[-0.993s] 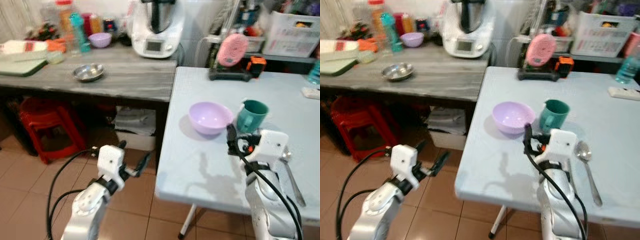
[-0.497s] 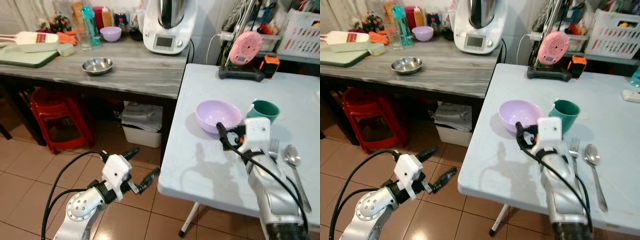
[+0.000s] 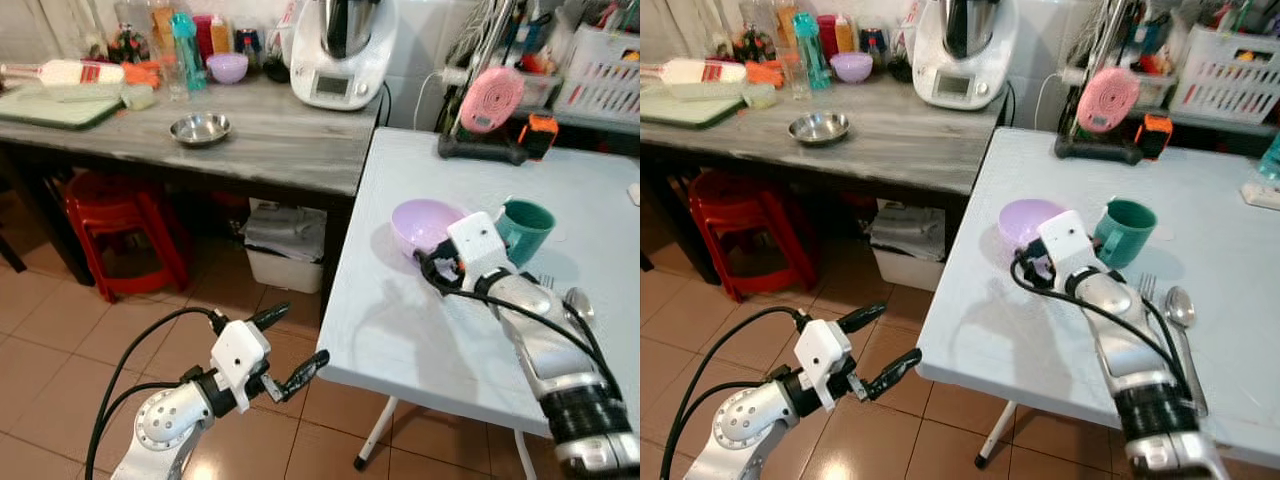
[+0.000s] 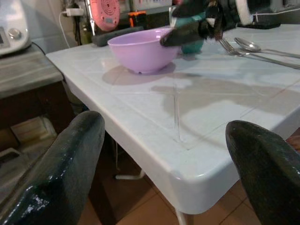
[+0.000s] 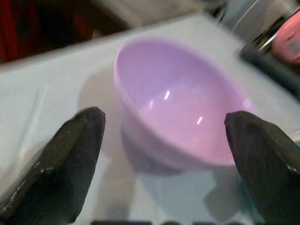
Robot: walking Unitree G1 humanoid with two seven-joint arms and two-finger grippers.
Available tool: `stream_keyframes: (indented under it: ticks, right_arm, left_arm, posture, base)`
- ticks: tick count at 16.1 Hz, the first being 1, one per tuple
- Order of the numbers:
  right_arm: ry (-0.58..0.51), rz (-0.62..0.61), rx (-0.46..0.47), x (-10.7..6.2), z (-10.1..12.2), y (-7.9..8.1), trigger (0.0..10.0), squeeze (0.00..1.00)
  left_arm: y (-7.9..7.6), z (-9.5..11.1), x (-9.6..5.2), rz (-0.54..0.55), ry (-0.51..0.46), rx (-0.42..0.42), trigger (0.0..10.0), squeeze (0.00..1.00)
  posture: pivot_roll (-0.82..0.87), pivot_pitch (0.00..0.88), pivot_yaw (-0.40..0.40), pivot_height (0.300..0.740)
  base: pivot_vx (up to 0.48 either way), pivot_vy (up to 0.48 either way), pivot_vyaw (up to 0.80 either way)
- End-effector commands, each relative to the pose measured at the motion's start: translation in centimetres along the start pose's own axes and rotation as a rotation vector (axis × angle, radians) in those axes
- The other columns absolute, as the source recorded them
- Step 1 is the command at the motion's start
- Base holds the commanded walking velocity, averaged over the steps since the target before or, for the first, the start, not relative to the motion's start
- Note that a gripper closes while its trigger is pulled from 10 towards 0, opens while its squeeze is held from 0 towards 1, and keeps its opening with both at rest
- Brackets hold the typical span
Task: Setting the table
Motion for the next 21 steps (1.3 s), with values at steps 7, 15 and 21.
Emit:
stream_keyframes:
  ticks: [7, 15, 21]
  right_arm:
    - [0.011, 0.081, -0.148, 2.7, 1.2, -1.2, 10.0, 0.0]
    - [0.056, 0.139, -0.211, 3.6, 0.0, -0.6, 0.0, 0.0]
    - [0.043, 0.156, -0.2, 3.6, -0.2, -0.5, 0.0, 0.0]
  left_arm:
    - [-0.3, 0.6, 0.1, -0.022, -0.016, 0.012, 10.0, 0.0]
    - [-0.1, 0.8, -0.2, -0.027, -0.021, 0.006, 10.0, 0.0]
    - [0.1, 1.0, 0.0, -0.041, -0.015, 0.02, 10.0, 0.0]
  posture:
    - [0.03, 0.0, -0.038, 0.74]
    - [0.05, 0.0, -0.026, 0.74]
    - [0.05, 0.0, -0.011, 0.74]
  base:
    - [0.0, 0.0, 0.0]
    - [0.0, 0.0, 0.0]
    - [0.0, 0.0, 0.0]
Point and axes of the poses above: a point about 5 cm out from each wrist's last joint towards the gripper, its own x axis pointing out of the wrist towards the gripper, its own z axis along the axis of the wrist's last joint, y = z × x, the point moved 4 cm from there along x, pointing out of the wrist towards the gripper, and after that the axes turned 10 degrees about -x, right-handed, at the moved point
